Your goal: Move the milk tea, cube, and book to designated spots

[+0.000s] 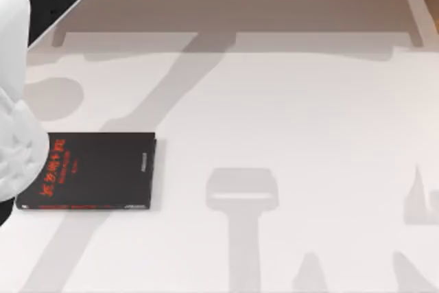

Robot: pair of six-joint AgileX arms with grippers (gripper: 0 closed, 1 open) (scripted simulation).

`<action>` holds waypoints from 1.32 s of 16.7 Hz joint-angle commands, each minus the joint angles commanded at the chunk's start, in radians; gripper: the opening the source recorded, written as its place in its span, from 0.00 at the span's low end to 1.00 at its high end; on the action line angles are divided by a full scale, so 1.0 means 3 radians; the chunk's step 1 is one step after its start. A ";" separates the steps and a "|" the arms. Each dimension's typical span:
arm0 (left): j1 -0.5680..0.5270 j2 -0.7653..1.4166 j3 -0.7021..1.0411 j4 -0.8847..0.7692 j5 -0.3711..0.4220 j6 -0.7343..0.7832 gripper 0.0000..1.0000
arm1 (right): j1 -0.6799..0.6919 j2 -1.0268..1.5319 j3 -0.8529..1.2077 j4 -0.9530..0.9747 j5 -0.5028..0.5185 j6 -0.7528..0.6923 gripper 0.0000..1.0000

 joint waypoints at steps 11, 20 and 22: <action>0.0000 0.0000 0.0000 0.0000 0.0000 0.0000 1.00 | 0.0000 0.0000 0.0000 0.0000 0.0000 0.0000 1.00; -0.0036 -0.0137 -0.0221 0.0081 -0.0028 0.0007 1.00 | 0.0000 0.0000 0.0000 0.0000 0.0000 0.0000 1.00; -0.0067 -0.0272 -0.0437 0.0166 -0.0057 0.0009 1.00 | 0.0000 0.0000 0.0000 0.0000 0.0000 0.0000 1.00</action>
